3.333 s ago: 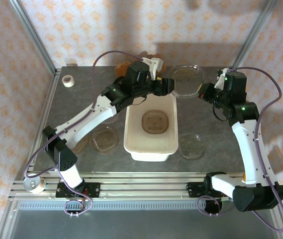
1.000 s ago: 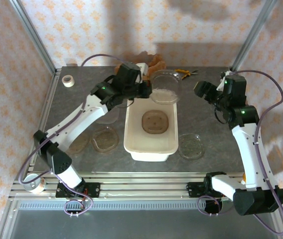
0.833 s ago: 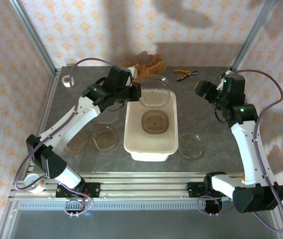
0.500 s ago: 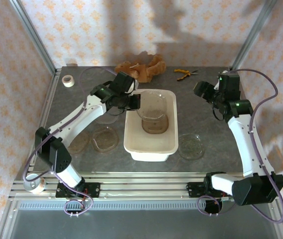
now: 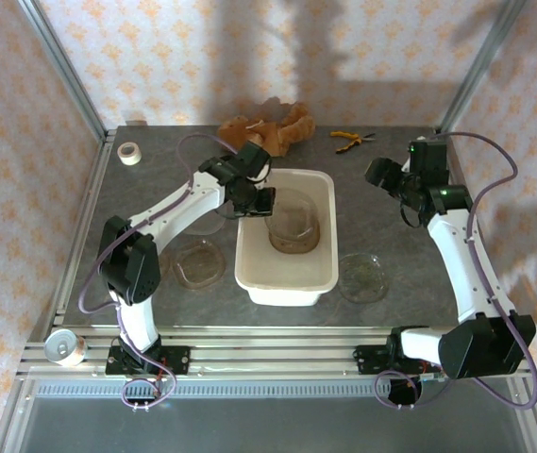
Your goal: Place the plates into the plastic bin on the countertop
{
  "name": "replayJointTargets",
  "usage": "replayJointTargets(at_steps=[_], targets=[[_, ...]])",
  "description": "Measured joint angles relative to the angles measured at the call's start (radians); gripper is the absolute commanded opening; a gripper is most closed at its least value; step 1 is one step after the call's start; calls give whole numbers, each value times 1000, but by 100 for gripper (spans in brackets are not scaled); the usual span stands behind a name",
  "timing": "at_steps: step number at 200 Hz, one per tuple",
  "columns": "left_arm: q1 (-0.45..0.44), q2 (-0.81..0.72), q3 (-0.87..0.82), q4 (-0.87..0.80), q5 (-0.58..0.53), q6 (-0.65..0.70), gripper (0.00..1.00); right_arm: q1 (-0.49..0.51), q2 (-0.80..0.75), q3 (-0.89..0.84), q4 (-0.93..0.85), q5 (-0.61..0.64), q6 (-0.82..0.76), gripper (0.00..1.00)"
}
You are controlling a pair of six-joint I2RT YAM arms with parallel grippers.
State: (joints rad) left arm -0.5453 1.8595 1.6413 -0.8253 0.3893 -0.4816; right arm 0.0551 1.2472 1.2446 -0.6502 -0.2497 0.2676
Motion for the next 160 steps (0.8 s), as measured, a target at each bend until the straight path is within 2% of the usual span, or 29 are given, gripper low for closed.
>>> replayJointTargets(at_steps=[110,160], targets=[[-5,108,155,-104,-31,-22,0,0,79,-10,8,-1,-11,84],[-60,164,266,-145,-50,-22,0,-2,91,-17,33,-1,-19,84]])
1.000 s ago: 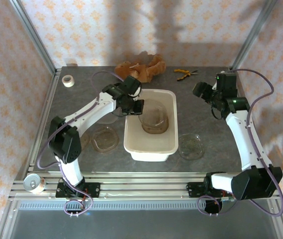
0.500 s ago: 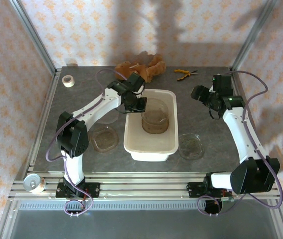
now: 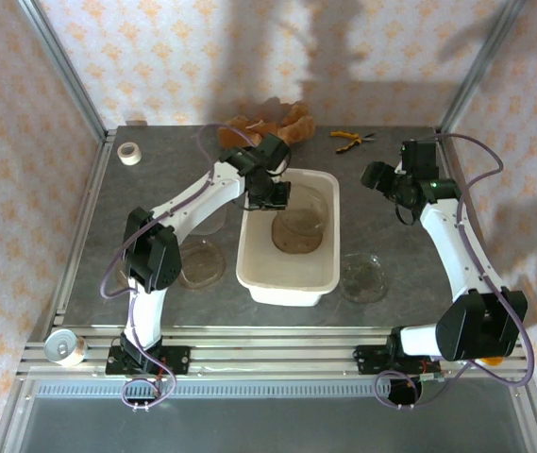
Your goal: Place the plates into the plastic bin on the countertop
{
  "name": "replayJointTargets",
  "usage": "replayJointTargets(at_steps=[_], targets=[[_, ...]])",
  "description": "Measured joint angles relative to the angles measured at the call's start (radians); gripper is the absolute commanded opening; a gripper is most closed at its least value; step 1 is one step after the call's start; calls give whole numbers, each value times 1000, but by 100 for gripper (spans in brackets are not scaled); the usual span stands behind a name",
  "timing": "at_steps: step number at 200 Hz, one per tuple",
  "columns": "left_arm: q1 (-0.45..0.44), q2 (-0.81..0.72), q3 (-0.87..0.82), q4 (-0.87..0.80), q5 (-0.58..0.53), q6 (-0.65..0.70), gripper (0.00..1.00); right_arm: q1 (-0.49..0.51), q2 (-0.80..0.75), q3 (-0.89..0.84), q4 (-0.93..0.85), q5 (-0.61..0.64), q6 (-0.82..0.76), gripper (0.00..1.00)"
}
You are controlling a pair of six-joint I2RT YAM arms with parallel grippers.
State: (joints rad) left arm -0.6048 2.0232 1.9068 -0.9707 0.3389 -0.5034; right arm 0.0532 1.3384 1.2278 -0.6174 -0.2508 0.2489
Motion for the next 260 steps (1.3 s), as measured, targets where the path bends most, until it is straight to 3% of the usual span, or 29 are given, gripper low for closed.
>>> replayJointTargets(at_steps=[61,184,260], targets=[[-30,37,37,-72,-31,0,0,-5,0,-35,32,-13,-3,84],[-31,148,37,-50,-56,-6,0,-5,0,-76,44,-64,-11,84],[-37,183,37,-51,-87,-23,4,-5,66,-77,63,-135,-9,78]])
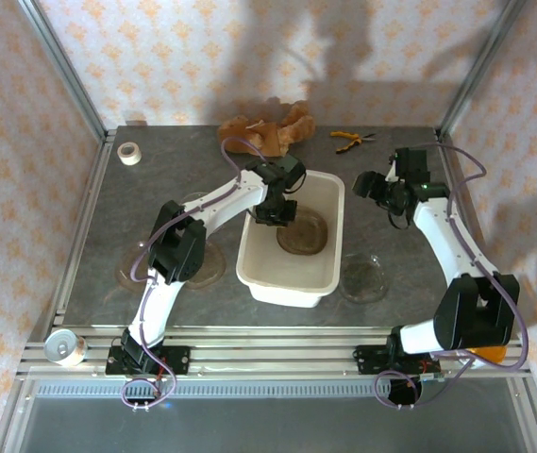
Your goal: Place the plates into the plastic bin on the countertop
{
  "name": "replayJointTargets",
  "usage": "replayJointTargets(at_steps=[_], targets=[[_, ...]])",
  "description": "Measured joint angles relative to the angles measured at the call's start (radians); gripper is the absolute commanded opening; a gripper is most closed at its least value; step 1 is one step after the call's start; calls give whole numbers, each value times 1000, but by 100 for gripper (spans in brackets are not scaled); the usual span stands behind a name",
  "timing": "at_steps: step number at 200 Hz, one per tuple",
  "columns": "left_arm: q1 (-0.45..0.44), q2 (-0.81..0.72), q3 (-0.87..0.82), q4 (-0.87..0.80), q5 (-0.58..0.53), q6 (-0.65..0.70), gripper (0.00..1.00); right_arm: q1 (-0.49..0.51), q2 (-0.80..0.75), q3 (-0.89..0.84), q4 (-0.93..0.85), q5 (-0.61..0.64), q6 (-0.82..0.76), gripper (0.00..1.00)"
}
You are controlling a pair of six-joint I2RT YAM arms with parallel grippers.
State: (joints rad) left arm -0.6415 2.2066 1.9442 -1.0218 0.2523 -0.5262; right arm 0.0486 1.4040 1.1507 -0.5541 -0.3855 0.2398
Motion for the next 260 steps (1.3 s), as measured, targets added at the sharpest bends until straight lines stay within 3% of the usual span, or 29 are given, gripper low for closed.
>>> replayJointTargets(at_steps=[120,198,260], targets=[[-5,39,12,-8,-26,-46,24,0,52,0,6,-116,-2,74],[-5,38,12,25,-33,-95,52,1,105,45,1,-174,-1,73],[-5,-10,11,79,-57,-115,56,14,183,148,-22,-192,-2,73]])
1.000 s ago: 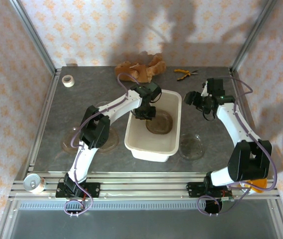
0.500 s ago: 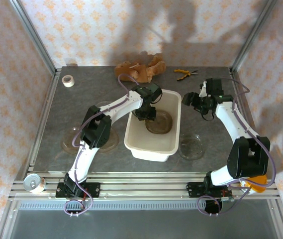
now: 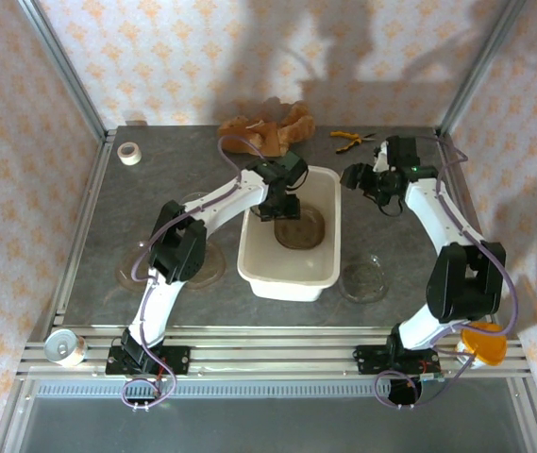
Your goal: Place the plates into the plastic bin on the countertop
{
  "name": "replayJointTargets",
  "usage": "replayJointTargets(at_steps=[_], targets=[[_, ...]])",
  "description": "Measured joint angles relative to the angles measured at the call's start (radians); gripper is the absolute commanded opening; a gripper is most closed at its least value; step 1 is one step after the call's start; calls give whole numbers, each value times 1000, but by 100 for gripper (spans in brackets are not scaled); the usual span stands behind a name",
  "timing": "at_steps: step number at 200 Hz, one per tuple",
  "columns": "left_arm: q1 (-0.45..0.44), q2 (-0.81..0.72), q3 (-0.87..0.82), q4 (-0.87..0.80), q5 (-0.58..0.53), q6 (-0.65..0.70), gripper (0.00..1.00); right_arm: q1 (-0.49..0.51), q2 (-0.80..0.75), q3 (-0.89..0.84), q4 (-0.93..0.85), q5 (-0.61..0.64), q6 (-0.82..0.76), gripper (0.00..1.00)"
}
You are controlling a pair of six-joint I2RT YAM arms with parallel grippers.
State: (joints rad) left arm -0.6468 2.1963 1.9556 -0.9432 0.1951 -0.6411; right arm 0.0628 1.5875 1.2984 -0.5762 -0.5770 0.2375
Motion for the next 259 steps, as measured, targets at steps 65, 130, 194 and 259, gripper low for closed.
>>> replayJointTargets(at_steps=[65,130,194,259], targets=[[-4,-147,-7,80,-23,-10,57,-16,18,112,-100,81,-49,80],[-19,-231,-68,128,-24,20,58,-189,-230,-56,-217,197,-87,83],[-19,-238,-79,138,-19,68,58,-228,-313,-303,-335,210,-107,82],[-19,-306,-145,154,-10,112,58,-223,-333,-430,-355,225,-16,81]])
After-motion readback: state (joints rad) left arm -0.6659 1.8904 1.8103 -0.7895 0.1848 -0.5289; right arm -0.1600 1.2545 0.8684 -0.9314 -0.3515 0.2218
